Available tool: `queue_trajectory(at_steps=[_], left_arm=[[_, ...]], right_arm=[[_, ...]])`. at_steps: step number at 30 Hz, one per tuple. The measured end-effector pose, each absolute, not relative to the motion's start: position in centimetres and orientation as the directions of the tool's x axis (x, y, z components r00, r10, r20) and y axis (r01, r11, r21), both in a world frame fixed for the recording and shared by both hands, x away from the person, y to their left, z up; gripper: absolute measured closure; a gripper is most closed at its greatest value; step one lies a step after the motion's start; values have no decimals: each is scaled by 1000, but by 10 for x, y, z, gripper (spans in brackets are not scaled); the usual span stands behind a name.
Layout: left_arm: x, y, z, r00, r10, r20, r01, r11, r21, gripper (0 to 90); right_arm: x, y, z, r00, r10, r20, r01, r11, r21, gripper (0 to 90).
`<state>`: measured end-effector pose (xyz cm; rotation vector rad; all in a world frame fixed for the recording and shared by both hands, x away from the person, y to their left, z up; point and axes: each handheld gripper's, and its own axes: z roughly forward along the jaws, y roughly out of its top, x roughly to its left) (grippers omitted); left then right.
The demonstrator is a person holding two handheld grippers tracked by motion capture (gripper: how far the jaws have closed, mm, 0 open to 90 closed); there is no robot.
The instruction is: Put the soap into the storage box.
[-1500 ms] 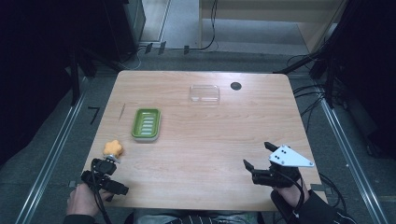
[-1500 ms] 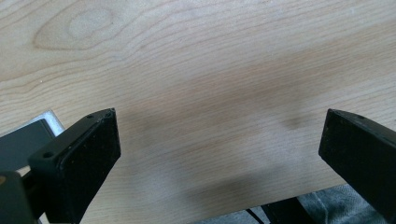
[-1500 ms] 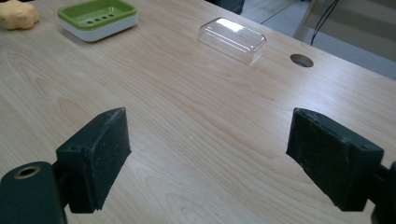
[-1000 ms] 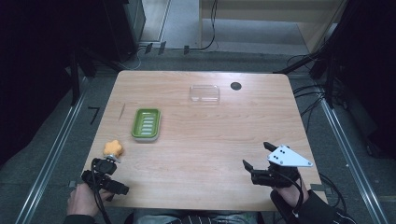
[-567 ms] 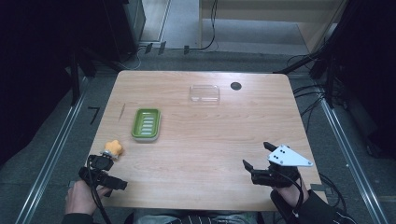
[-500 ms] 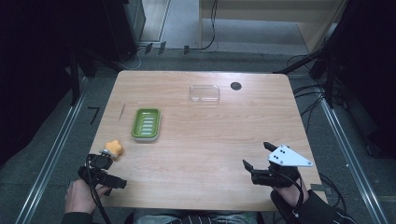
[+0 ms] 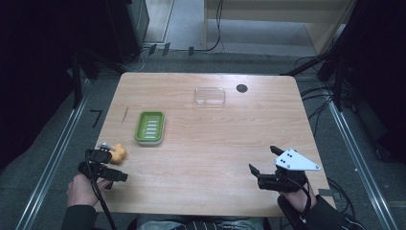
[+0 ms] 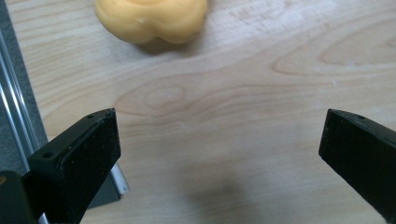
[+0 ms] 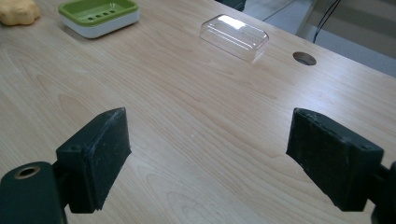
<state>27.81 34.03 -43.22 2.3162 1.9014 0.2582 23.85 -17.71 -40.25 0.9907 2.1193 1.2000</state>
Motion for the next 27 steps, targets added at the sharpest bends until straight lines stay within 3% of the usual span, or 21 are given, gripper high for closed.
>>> queue_trajectory(at_steps=[27], left_arm=[[321, 349, -438, 123, 992, 38, 967, -128, 220, 0]], right_arm=[[239, -177, -402, -607, 792, -73, 346, 345, 873, 136]])
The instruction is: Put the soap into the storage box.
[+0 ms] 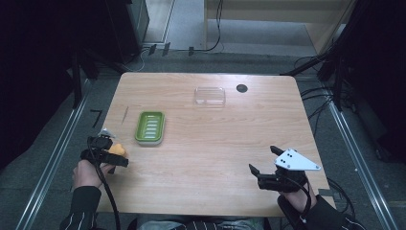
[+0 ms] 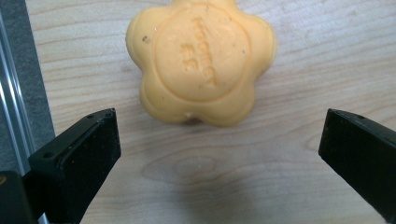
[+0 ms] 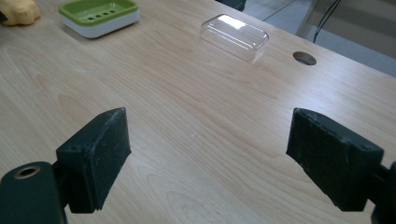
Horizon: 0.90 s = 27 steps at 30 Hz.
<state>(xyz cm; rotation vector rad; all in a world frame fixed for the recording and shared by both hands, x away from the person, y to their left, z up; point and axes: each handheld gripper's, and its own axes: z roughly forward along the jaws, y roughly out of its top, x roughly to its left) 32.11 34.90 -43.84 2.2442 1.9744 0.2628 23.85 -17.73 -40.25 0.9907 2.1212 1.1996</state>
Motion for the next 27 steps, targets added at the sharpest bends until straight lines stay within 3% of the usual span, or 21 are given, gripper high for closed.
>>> queue_trajectory(at_steps=[8, 20, 27], left_arm=[[329, 353, -441, 94, 995, 41, 970, -101, 220, 138], [337, 360, -444, 79, 997, 11, 970, -79, 228, 223], [337, 359, -445, 97, 995, -5, 974, -94, 207, 321]], right_arm=[[238, -177, -402, -606, 792, -72, 345, 343, 873, 136], [238, -178, -402, -602, 795, -68, 348, 338, 874, 136], [238, -178, -402, -603, 795, -69, 348, 339, 874, 136]])
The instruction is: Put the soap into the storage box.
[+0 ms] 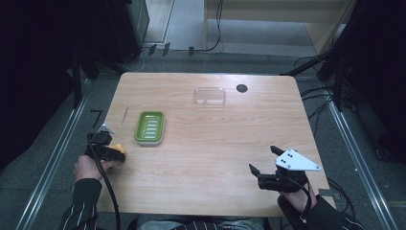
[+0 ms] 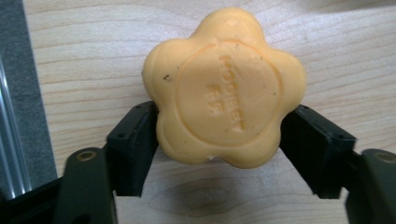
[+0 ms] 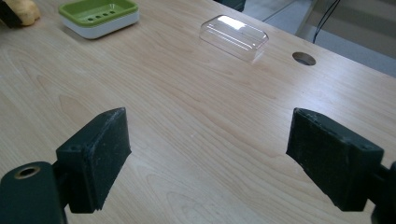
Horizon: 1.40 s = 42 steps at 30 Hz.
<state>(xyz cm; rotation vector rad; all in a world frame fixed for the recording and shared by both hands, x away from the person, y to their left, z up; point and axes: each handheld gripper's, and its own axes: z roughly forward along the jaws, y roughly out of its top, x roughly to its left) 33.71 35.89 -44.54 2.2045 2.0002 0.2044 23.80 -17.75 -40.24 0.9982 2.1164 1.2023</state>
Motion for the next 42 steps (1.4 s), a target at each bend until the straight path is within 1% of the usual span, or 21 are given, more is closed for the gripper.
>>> queue_trajectory(at_steps=[4, 6, 12, 28, 35, 38, 42], left_arm=[[337, 359, -446, 106, 994, 7, 974, -105, 201, 377], [337, 360, -446, 109, 994, 7, 974, -108, 199, 387], [336, 358, -446, 121, 992, 21, 973, -123, 196, 394], [338, 364, -443, 151, 988, 21, 973, -153, 174, 398], [337, 362, -437, 160, 987, 22, 968, -161, 194, 398], [337, 359, -432, 166, 986, 15, 958, -165, 234, 398], [339, 357, -430, 170, 985, 14, 955, -169, 242, 398]], right_arm=[[238, -177, -402, -604, 794, -72, 346, 342, 874, 136], [238, -177, -402, -602, 796, -69, 348, 339, 874, 136], [238, -178, -403, -603, 795, -68, 346, 337, 876, 136], [238, -178, -402, -603, 795, -65, 347, 335, 876, 136], [238, -178, -402, -604, 794, -67, 344, 335, 877, 136], [238, -179, -402, -604, 794, -68, 344, 336, 877, 136], [238, -178, -402, -605, 793, -66, 346, 337, 876, 136]])
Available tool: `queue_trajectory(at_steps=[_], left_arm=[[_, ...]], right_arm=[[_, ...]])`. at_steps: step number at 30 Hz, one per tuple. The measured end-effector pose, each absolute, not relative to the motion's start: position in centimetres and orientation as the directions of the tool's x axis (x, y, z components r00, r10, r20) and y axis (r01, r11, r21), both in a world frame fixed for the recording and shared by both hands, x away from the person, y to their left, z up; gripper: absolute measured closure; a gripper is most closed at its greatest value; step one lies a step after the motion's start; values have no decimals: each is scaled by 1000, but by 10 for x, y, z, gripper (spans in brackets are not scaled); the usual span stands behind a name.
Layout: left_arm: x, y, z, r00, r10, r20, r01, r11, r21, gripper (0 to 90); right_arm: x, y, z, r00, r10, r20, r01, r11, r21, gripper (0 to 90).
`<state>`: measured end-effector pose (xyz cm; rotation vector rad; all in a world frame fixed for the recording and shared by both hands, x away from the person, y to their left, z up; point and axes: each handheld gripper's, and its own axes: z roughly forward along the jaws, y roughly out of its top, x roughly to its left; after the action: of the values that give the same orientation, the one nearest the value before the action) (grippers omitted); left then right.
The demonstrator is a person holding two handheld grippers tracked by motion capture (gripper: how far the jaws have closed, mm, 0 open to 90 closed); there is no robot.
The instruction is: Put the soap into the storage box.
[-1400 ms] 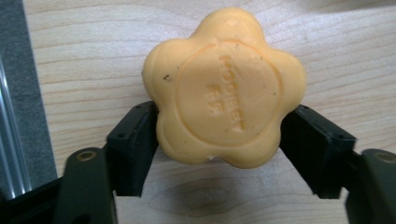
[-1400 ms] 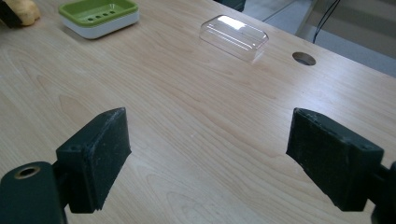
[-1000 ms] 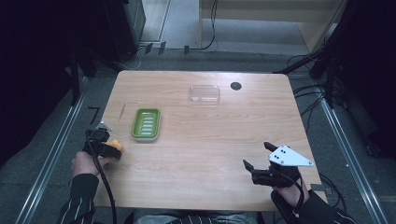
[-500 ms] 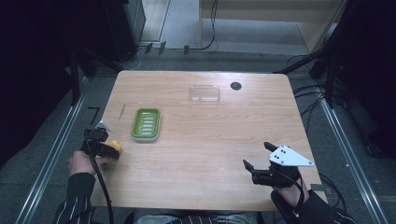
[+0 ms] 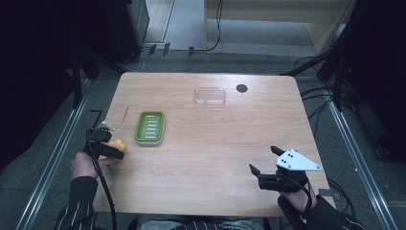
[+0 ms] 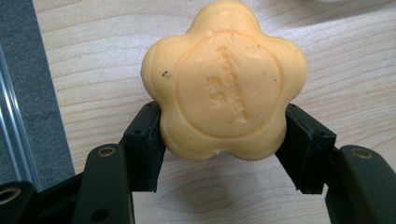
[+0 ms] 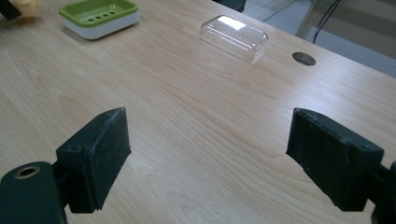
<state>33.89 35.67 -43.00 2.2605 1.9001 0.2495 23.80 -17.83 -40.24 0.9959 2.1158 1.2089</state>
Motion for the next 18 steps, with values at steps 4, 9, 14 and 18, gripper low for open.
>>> queue_trajectory(at_steps=[4, 9, 14, 18], left_arm=[[341, 358, -429, 167, 986, 18, 954, -166, 249, 397], [346, 358, -426, 167, 986, 23, 951, -167, 261, 397], [351, 355, -423, 170, 985, 29, 944, -171, 280, 397], [353, 353, -420, 172, 985, 26, 938, -172, 299, 397]], right_arm=[[238, -178, -402, -603, 795, -68, 346, 338, 875, 136], [238, -178, -402, -603, 795, -67, 348, 338, 875, 136], [238, -178, -402, -603, 795, -68, 347, 338, 875, 136], [238, -178, -403, -603, 795, -68, 347, 337, 875, 136]])
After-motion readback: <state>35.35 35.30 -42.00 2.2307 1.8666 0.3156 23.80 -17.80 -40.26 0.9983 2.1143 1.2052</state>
